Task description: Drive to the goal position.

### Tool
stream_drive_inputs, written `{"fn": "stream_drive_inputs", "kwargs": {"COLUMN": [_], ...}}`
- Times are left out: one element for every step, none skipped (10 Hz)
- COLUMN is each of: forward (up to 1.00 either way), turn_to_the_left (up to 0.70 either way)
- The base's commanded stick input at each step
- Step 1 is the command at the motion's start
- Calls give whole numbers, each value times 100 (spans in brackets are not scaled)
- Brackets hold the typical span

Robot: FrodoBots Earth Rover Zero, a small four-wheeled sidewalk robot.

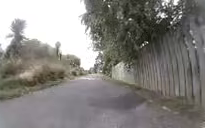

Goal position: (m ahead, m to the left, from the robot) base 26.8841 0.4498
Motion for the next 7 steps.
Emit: {"fn": "stream_drive_inputs", "kwargs": {"forward": [85, 85, 85, 85, 85, 85, 85], "turn_to_the_left": [0, 5, 22, 31, 34, 32, 21]}}
